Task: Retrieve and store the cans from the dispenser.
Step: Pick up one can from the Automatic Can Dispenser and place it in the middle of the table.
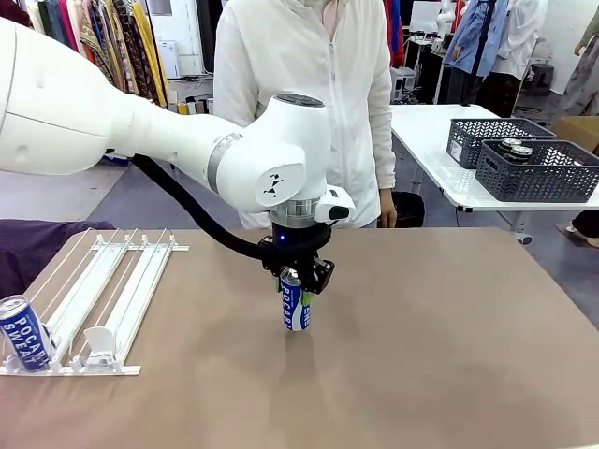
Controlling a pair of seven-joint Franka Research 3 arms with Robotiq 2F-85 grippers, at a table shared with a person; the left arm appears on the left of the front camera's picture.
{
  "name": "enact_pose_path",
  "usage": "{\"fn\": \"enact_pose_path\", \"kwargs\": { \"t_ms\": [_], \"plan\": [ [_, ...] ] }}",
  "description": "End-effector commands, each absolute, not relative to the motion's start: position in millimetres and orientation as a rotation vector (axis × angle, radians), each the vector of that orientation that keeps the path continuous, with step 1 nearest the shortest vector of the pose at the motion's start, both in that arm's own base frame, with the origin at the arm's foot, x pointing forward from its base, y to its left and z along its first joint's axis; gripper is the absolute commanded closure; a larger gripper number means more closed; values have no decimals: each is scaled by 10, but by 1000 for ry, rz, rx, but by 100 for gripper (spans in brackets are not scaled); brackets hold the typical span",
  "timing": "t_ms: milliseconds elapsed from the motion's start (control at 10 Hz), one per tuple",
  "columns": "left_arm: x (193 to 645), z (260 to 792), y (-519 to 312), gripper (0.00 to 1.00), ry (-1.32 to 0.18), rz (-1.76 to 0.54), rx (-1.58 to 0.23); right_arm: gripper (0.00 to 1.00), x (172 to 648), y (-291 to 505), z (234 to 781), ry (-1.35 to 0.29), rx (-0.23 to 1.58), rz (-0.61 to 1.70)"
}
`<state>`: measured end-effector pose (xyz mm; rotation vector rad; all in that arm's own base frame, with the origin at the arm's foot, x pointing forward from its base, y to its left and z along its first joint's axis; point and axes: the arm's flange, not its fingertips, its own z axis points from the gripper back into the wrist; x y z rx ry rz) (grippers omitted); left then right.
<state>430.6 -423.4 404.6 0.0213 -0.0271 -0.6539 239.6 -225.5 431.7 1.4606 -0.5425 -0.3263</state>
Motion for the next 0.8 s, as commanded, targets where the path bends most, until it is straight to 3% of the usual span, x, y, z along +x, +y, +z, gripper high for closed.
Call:
{"fn": "enact_pose_path", "kwargs": {
  "t_ms": [0, 200, 300, 400, 500, 700],
  "plan": [
    [4299, 4063, -4233, 100, -22, -642, 32, 0, 2406, -2263, 4334, -564, 1465, -308],
    [4295, 3969, -4250, 100, -5, -659, 23, 0, 2406, -2263, 4334, -564, 1465, -308],
    [4287, 3950, -4257, 77, -5, -659, 19, 0, 2406, -2263, 4334, -564, 1465, -308],
    [4297, 3947, -4254, 24, 0, -649, 24, 0, 2406, -2263, 4334, -564, 1465, -308],
    [4296, 3949, -4251, 0, -6, -647, 25, 0, 2406, -2263, 4334, -564, 1465, -308],
    [4298, 4012, -4218, 0, -18, -641, 22, 0, 2406, -2263, 4334, -564, 1465, -308]
  ]
}}
